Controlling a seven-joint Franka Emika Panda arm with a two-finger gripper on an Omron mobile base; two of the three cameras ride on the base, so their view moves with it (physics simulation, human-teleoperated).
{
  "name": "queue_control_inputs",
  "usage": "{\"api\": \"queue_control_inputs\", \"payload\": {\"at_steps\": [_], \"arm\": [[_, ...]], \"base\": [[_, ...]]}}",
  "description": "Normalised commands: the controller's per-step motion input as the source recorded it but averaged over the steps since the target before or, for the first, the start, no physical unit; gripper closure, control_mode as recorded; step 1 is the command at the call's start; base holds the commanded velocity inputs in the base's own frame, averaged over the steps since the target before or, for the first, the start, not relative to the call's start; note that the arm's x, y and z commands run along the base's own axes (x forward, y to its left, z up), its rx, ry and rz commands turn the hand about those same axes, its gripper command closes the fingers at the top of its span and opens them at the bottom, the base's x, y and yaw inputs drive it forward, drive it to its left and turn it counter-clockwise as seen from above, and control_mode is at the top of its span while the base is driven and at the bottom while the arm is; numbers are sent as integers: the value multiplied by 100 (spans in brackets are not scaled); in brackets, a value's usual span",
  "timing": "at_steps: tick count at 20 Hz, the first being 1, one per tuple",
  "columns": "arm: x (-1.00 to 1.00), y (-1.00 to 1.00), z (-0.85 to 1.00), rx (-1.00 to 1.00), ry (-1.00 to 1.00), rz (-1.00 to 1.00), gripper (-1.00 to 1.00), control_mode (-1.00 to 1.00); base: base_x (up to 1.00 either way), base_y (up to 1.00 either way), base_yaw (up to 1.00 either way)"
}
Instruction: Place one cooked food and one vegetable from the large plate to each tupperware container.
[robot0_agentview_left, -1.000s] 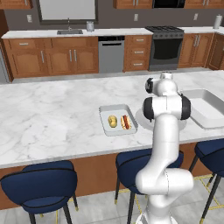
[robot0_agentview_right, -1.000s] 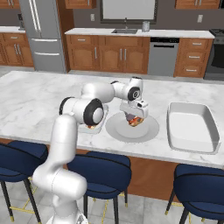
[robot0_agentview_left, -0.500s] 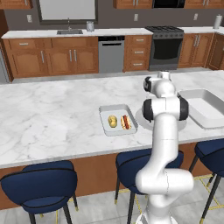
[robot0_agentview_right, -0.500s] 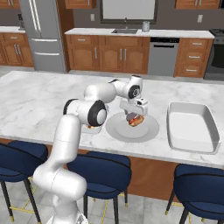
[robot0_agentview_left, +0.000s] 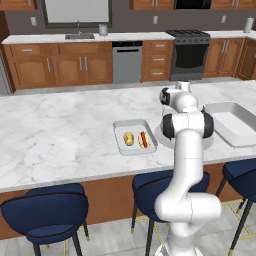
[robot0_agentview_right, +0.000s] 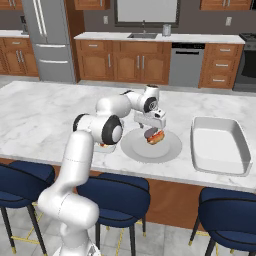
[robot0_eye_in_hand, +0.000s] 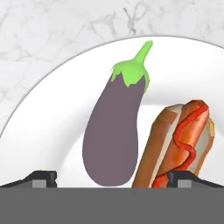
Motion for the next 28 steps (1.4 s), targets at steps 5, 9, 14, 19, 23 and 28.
{"api": "queue_control_inputs", "payload": {"at_steps": [5, 9, 14, 19, 23, 28], "arm": [[17, 6, -28, 0, -10, 10, -100, -100], [21, 23, -18, 0, 1, 9, -100, -100], [5, 3, -11, -1, 3, 1, -100, -100], [-7, -22, -30, 0, 0, 0, -100, -100], [-29, -38, -11, 0, 0, 0, -100, -100], [-5, -1, -33, 0, 0, 2, -100, -100]], "base": [[0, 0, 0], [0, 0, 0], [0, 0, 0], [0, 0, 0], [0, 0, 0], [0, 0, 0]]}}
